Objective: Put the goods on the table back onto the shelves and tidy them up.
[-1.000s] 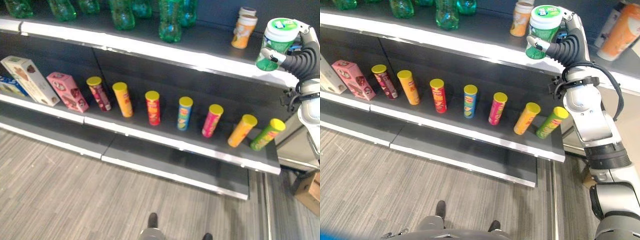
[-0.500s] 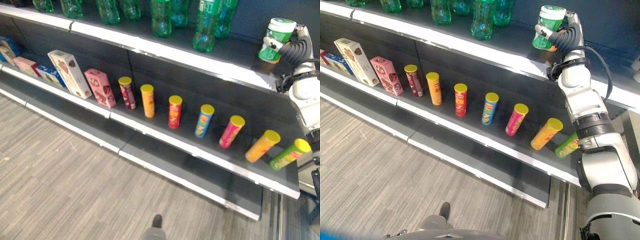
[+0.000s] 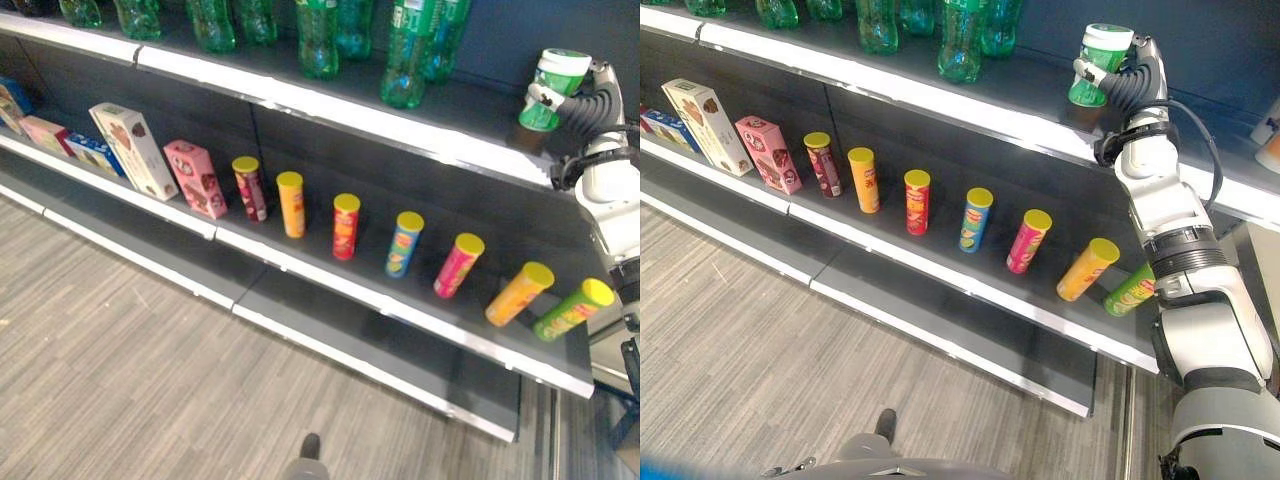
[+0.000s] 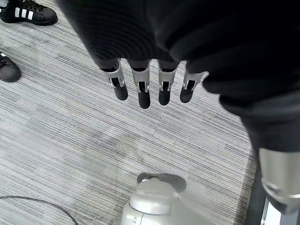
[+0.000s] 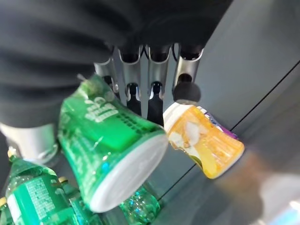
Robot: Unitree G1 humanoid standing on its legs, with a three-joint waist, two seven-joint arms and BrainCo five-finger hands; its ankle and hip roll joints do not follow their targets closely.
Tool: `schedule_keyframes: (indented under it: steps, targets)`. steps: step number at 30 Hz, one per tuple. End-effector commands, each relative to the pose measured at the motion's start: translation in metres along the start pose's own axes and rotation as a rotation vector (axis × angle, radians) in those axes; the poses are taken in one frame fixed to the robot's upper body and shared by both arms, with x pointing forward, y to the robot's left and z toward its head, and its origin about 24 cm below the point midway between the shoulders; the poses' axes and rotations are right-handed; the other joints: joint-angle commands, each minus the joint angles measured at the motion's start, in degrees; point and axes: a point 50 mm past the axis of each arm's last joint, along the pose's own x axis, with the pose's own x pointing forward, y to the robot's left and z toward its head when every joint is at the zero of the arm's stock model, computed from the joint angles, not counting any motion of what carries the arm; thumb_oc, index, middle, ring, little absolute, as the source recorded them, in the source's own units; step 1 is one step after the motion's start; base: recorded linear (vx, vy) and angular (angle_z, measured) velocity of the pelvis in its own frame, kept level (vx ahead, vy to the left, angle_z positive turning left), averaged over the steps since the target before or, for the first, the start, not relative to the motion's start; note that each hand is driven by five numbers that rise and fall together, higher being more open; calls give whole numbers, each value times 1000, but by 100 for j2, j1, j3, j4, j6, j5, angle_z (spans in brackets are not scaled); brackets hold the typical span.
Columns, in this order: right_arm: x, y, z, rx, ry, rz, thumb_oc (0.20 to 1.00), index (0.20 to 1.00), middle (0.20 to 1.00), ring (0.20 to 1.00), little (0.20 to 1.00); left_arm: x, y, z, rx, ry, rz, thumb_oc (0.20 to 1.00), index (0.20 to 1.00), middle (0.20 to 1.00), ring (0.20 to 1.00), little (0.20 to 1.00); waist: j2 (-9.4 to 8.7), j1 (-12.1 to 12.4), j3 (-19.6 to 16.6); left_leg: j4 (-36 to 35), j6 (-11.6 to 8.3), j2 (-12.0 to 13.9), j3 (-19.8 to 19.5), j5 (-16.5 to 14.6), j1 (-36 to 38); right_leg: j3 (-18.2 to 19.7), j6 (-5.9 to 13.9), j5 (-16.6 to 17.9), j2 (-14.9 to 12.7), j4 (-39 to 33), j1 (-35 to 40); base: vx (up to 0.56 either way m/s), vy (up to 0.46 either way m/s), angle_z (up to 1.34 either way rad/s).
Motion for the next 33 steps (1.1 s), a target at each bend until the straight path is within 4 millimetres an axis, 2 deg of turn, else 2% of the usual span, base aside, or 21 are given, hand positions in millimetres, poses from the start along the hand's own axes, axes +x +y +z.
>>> schedule_keyframes:
  steps: [1, 6, 7, 20, 33]
  targets:
    - [15, -5, 25, -14, -78, -46, 200, 200, 200, 200, 200, 2, 9, 10, 60, -22, 30, 1000, 1000, 1000, 1000, 1000, -4, 88, -39, 92, -234, 196, 414, -539, 294, 189, 16, -221, -89, 121, -201, 0, 0, 0]
    - [15, -5, 25, -14, -78, -46, 200, 200, 200, 200, 200, 2, 9, 10, 60, -22, 30, 1000, 1000, 1000, 1000, 1000, -4, 88, -39, 92, -234, 196, 414, -539, 294, 189, 16, -221, -89, 121, -201, 0, 0, 0]
    - [14, -2, 19, -22, -51, -43, 200, 200, 200, 200, 200, 2, 8, 6, 59, -9, 30, 1000, 1000, 1000, 1000, 1000, 1, 67, -38, 84, -231, 205, 428, -545, 298, 197, 17, -210, -103, 120, -205, 0, 0, 0]
    - [16, -3, 6, -101, 10, -58, 200, 200, 200, 200, 200, 2, 8, 7, 57, -16, 40, 1000, 1000, 1000, 1000, 1000, 3, 35, -16, 67, -227, 203, 446, -562, 318, 224, 16, -195, -104, 117, -225, 0, 0, 0]
    - [16, 4, 6, -79, 18, -52, 200, 200, 200, 200, 200, 2, 9, 6, 52, -9, 45, 1000, 1000, 1000, 1000, 1000, 0, 20, -18, 54, -222, 214, 474, -583, 366, 252, 9, -199, -89, 112, -213, 0, 0, 0]
